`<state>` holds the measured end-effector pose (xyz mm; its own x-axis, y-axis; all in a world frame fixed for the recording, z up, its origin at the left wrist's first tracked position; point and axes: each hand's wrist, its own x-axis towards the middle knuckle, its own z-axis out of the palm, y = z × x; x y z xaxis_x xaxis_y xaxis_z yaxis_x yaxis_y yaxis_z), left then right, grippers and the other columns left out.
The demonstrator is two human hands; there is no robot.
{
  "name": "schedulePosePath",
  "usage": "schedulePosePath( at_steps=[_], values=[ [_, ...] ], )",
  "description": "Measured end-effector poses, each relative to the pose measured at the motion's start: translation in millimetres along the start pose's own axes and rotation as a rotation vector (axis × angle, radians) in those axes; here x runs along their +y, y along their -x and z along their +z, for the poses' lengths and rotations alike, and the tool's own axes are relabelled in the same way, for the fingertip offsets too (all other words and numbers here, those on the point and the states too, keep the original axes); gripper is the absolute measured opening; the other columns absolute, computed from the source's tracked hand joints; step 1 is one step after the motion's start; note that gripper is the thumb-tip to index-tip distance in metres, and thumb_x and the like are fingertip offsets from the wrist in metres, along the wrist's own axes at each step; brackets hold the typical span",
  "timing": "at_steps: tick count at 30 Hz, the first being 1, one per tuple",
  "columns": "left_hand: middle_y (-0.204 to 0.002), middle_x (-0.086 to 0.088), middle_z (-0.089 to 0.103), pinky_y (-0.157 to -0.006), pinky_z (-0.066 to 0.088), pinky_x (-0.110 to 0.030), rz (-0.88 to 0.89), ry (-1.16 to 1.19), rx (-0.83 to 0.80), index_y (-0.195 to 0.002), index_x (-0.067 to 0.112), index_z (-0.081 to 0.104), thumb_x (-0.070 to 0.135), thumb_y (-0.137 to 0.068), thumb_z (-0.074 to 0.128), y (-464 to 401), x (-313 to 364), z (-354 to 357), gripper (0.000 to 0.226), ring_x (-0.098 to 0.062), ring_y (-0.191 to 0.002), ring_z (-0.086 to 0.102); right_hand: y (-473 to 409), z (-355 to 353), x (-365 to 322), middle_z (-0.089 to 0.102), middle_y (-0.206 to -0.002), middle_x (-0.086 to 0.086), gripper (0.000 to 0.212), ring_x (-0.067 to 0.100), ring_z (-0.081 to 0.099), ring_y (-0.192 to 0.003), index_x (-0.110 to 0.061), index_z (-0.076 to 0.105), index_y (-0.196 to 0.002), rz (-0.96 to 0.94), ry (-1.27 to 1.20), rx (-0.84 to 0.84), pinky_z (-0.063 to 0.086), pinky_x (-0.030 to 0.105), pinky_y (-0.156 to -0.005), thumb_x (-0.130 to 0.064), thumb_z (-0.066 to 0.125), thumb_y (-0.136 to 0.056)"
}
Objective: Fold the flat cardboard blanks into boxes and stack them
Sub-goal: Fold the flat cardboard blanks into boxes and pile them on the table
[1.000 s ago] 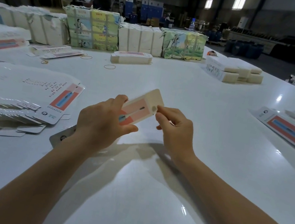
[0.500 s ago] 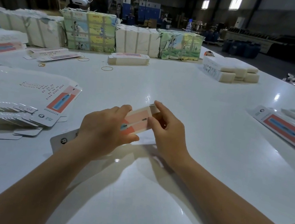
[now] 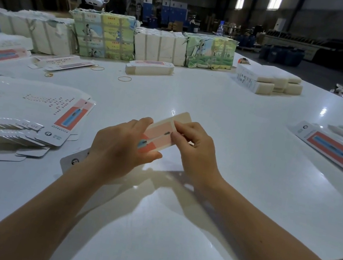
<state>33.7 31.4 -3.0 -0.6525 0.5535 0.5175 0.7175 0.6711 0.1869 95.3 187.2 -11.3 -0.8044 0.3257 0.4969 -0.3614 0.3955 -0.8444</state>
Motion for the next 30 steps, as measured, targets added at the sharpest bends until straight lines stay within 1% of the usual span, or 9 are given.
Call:
schedulePosePath(
  at_steps=[2,4,7,10,16,19,23,27,30],
  values=[
    [-0.116,-0.005,0.063,-0.074,0.056,-0.042,-0.008,0.002,0.001,-0.131,0.018,0.046,0.055,-0.076,0.066,0.2,-2.0,-1.6,0.069,-0.027,-0.087,0.064,-1.7,-2.6,-0.2,0.049,-0.101,-0.007,0.029,0.004,0.051,-0.091,-0.020,0.067,-0.118,-0.108,0.206,0.119,0.042,0.016,-0.076,-0.015,0.063,-0.089],
    [-0.118,-0.003,0.062,-0.074,0.056,-0.042,-0.011,-0.004,-0.002,-0.132,0.020,0.044,0.056,-0.077,0.065,0.3,-3.6,-2.5,0.068,-0.026,-0.088,0.064,-6.4,-6.6,4.1,0.037,-0.113,-0.007,0.057,0.009,0.042,-0.105,-0.016,0.049,-0.137,-0.140,0.333,0.230,0.040,0.012,-0.087,-0.024,0.068,-0.085],
    [-0.116,-0.003,0.063,-0.075,0.055,-0.043,0.005,0.011,-0.015,-0.133,0.020,0.044,0.055,-0.077,0.066,1.1,-1.7,-0.9,0.069,-0.027,-0.090,0.063,-11.6,-10.6,6.3,0.045,-0.124,-0.004,0.085,0.013,0.053,-0.110,-0.030,0.026,-0.146,0.268,-0.054,0.059,0.046,0.027,-0.092,-0.030,0.077,-0.077],
    [-0.113,0.000,0.062,-0.075,0.054,-0.040,0.009,-0.027,-0.045,-0.134,0.022,0.042,0.058,-0.077,0.065,0.8,1.9,1.6,0.071,-0.025,-0.090,0.061,-14.5,-12.0,11.2,0.070,-0.097,0.002,0.046,0.022,0.070,-0.087,-0.016,0.057,-0.114,0.470,-0.501,-0.127,0.056,0.037,-0.077,-0.012,0.078,-0.074],
    [-0.114,-0.001,0.061,-0.074,0.054,-0.039,-0.001,-0.022,-0.059,-0.135,0.021,0.041,0.058,-0.078,0.062,0.9,1.9,4.5,0.072,-0.024,-0.090,0.062,-6.1,-6.3,7.3,0.069,-0.080,0.001,0.005,0.019,0.069,-0.077,-0.015,0.066,-0.086,0.202,-0.165,-0.012,0.058,0.028,-0.065,-0.012,0.068,-0.082],
    [-0.116,0.000,0.060,-0.076,0.054,-0.037,-0.003,-0.074,-0.060,-0.137,0.020,0.039,0.060,-0.079,0.059,0.5,4.4,7.1,0.073,-0.024,-0.092,0.062,3.5,0.9,3.8,0.050,-0.061,-0.013,0.015,0.006,0.050,-0.058,-0.022,0.052,-0.080,-0.014,0.263,-0.029,0.036,0.013,-0.055,-0.016,0.054,-0.093],
    [-0.117,0.000,0.061,-0.075,0.053,-0.034,-0.012,-0.100,-0.047,-0.138,0.019,0.038,0.060,-0.080,0.059,1.0,5.4,8.8,0.074,-0.023,-0.094,0.062,5.7,6.8,2.4,0.060,-0.081,0.002,0.029,0.017,0.052,-0.073,-0.013,0.052,-0.125,-0.093,0.462,-0.077,0.034,0.026,-0.064,-0.022,0.040,-0.100],
    [-0.116,-0.001,0.061,-0.074,0.054,-0.035,-0.004,-0.114,-0.036,-0.138,0.019,0.038,0.061,-0.079,0.059,1.2,4.6,8.0,0.075,-0.023,-0.092,0.062,3.0,4.3,-2.2,0.066,-0.083,0.013,0.034,0.022,0.058,-0.076,-0.007,0.066,-0.101,0.084,0.129,-0.030,0.049,0.035,-0.072,-0.030,0.041,-0.101],
    [-0.114,-0.004,0.063,-0.071,0.055,-0.036,0.011,-0.100,-0.022,-0.136,0.016,0.042,0.060,-0.077,0.062,2.0,4.8,6.3,0.076,-0.025,-0.088,0.063,-3.0,0.1,0.1,0.071,-0.087,0.008,0.030,0.029,0.065,-0.091,-0.022,0.074,-0.079,0.305,-0.210,-0.039,0.059,0.037,-0.077,-0.028,0.051,-0.097]
  ],
)
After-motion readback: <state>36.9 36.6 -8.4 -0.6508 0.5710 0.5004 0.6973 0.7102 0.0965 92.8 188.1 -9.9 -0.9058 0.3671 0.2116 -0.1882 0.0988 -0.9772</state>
